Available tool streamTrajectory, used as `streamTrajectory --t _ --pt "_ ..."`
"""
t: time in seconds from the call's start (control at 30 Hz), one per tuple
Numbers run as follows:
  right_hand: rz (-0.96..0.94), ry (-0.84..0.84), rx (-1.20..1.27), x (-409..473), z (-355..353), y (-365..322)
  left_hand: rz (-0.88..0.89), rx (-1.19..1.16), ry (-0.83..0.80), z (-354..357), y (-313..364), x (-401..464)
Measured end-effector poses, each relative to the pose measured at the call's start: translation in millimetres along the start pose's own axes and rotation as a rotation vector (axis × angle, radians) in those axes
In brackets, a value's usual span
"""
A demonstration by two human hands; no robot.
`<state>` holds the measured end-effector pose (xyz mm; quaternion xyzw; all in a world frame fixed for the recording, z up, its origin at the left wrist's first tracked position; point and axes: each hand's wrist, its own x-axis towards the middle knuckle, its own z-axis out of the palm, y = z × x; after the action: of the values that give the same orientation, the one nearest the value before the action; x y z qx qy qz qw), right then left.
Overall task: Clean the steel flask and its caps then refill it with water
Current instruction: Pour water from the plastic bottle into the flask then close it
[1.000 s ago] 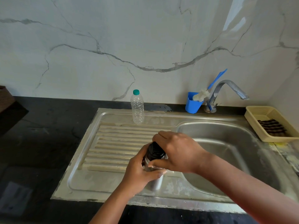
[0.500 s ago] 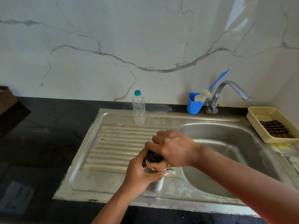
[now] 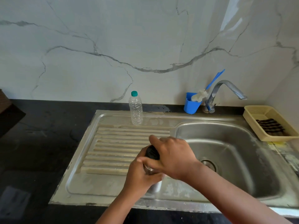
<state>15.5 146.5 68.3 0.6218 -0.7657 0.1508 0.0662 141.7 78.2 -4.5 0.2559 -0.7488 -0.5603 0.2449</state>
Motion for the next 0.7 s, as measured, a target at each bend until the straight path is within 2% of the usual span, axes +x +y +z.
streamTrajectory --t 0.07,0.13,0.2,0.3,0.37,0.47,0.57,0.7 --pt "0.161 -0.156 0.243 1.8 -8.0 11.0 0.010 -0.114 -0.060 -1.6 -4.5 -0.7" --pt "0.270 -0.139 0.393 4.1 -1.2 28.5 -0.004 -0.191 -0.055 -7.3 -8.8 1.0" --pt "0.373 -0.116 0.459 2.8 17.7 51.5 -0.052 -0.198 -0.001 -16.3 -13.3 6.9" --pt "0.503 -0.336 0.441 -7.4 54.6 79.3 -0.224 -0.201 0.029 -27.3 -18.8 21.2" --pt "0.503 -0.470 0.438 -16.6 76.7 85.9 -0.370 -0.182 -0.036 -26.6 -19.3 30.4" --pt "0.469 -0.517 0.383 -23.4 99.8 84.5 -0.526 -0.153 -0.176 -17.4 -27.4 40.8" --pt "0.430 -0.487 0.354 -24.8 114.5 82.1 -0.640 -0.179 -0.204 -8.8 -41.4 49.4" --pt "0.368 -0.403 0.355 -25.1 124.1 76.8 -0.651 -0.267 -0.178 -5.4 -52.6 59.7"
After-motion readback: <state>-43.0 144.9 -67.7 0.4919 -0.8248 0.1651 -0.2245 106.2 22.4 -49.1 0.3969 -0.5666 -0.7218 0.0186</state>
